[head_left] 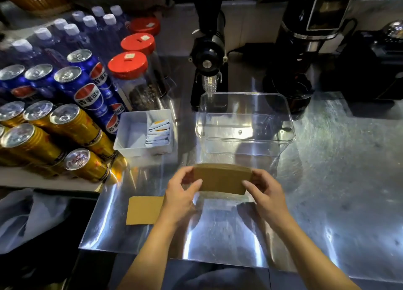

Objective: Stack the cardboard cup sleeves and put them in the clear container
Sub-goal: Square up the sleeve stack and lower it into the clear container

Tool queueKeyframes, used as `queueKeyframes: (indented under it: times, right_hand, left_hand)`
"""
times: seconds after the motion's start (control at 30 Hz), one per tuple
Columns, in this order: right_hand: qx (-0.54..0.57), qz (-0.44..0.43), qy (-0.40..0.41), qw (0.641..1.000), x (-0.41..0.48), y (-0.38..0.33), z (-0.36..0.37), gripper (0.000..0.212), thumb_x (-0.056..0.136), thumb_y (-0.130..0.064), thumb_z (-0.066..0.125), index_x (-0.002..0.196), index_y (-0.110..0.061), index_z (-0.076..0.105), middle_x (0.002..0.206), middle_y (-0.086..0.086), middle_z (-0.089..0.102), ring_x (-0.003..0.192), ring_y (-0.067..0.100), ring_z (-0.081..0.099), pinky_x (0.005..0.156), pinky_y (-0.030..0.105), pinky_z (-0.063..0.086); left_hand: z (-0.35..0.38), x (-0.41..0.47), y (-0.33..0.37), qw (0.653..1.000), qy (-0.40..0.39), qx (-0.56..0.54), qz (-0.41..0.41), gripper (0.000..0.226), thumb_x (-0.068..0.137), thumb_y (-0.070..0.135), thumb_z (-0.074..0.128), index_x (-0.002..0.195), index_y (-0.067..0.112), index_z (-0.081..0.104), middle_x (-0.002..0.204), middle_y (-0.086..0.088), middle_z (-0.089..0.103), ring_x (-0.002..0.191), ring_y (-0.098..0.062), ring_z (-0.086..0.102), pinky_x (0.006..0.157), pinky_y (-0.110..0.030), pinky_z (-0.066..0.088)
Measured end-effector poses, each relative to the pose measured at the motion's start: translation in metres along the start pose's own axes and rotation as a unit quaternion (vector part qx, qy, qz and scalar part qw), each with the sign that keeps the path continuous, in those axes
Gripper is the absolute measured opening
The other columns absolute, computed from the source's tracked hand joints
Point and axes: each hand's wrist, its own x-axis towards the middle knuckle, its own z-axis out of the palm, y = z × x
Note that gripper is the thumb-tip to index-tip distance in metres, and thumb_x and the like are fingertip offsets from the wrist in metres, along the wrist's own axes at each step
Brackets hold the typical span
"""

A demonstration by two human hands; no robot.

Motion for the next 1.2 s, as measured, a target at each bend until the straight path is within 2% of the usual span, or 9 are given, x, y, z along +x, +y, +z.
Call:
queueKeyframes:
  times: [0.13,0.23,0.37,0.67,0.77,0.87,0.93,1.07,1.2]
  right_hand:
    - [0.07,0.025,-0.055,0.996,0.007,-0.029,0.035,0.027,0.08,-0.001,0.064,0.094,-0.023,0.06,0.08,0.003,0.061,0.066,0.004,0.056,0.057,0.009,0.044]
    - [0.093,0.067,-0.09,0.989,0.005,-0.04,0.067,0.03,0.079,0.003,0.064,0.103,-0.013,0.055,0.078,0.01,0.052,0.062,0.012,0.049,0.051,0.01,0.042]
    - [0.053,0.115,-0.137,0.982,-0.005,-0.039,0.104,0.033,0.08,-0.001,0.064,0.111,-0.004,0.054,0.09,0.019,0.054,0.068,0.019,0.051,0.049,0.012,0.043]
    - [-0.057,0.182,-0.179,0.965,-0.021,-0.024,0.135,0.039,0.081,-0.015,0.065,0.117,-0.009,0.052,0.098,0.005,0.058,0.079,0.026,0.063,0.064,0.034,0.051]
    - [-0.101,0.193,-0.161,0.963,-0.025,-0.022,0.137,0.044,0.078,-0.021,0.067,0.117,-0.01,0.051,0.108,0.007,0.057,0.095,0.027,0.06,0.079,0.039,0.053]
    - [-0.117,0.214,-0.146,0.959,-0.027,-0.024,0.139,0.057,0.072,-0.033,0.071,0.119,-0.011,0.046,0.111,0.007,0.056,0.096,0.024,0.057,0.067,0.027,0.047]
    - [-0.127,0.222,-0.144,0.956,-0.026,-0.027,0.141,0.061,0.069,-0.035,0.073,0.118,-0.011,0.046,0.107,0.006,0.058,0.09,0.022,0.058,0.061,0.024,0.043]
    - [-0.123,0.243,-0.156,0.949,-0.021,-0.031,0.138,0.045,0.064,-0.02,0.078,0.098,-0.007,0.052,0.091,0.008,0.06,0.079,0.023,0.06,0.061,0.03,0.049]
    - [-0.013,0.253,-0.15,0.956,-0.021,-0.031,0.109,0.023,0.066,-0.003,0.076,0.081,0.003,0.06,0.067,0.008,0.055,0.054,0.014,0.056,0.047,0.018,0.044]
  left_hand:
    - [-0.042,0.006,0.013,0.999,0.036,-0.026,-0.007,0.028,0.083,0.002,0.062,0.099,0.024,0.062,0.09,0.007,0.068,0.078,0.003,0.063,0.075,-0.013,0.051]
    - [-0.076,0.005,0.011,0.996,0.056,-0.046,-0.057,0.023,0.083,-0.003,0.059,0.098,0.013,0.065,0.087,-0.001,0.068,0.077,-0.009,0.062,0.071,-0.018,0.051]
    - [-0.111,-0.008,-0.004,0.988,0.039,-0.039,-0.146,0.017,0.085,-0.002,0.056,0.094,0.005,0.069,0.065,0.01,0.069,0.063,-0.005,0.062,0.059,-0.019,0.048]
    - [-0.139,-0.019,-0.04,0.961,0.017,0.062,-0.27,0.02,0.088,0.014,0.058,0.107,0.01,0.061,0.103,-0.01,0.063,0.096,-0.026,0.06,0.086,-0.046,0.055]
    - [-0.141,-0.019,-0.039,0.959,0.018,0.104,-0.262,0.027,0.084,0.02,0.063,0.109,0.013,0.056,0.111,-0.012,0.061,0.094,-0.024,0.059,0.077,-0.035,0.053]
    - [-0.141,-0.017,-0.042,0.951,0.0,0.136,-0.279,0.051,0.076,0.031,0.071,0.118,0.012,0.049,0.114,-0.01,0.056,0.103,-0.026,0.057,0.08,-0.036,0.053]
    - [-0.14,-0.017,-0.04,0.948,-0.036,0.113,-0.296,0.059,0.07,0.03,0.078,0.117,0.011,0.047,0.111,-0.006,0.057,0.1,-0.022,0.058,0.066,-0.023,0.052]
    - [-0.132,-0.013,-0.035,0.954,-0.081,0.07,-0.28,0.032,0.067,0.015,0.081,0.089,0.011,0.059,0.089,-0.003,0.066,0.08,-0.015,0.063,0.052,-0.015,0.05]
    - [-0.111,-0.015,-0.029,0.952,-0.138,0.0,-0.273,0.021,0.067,0.009,0.08,0.084,0.01,0.068,0.067,-0.002,0.074,0.059,-0.015,0.069,0.054,-0.024,0.053]
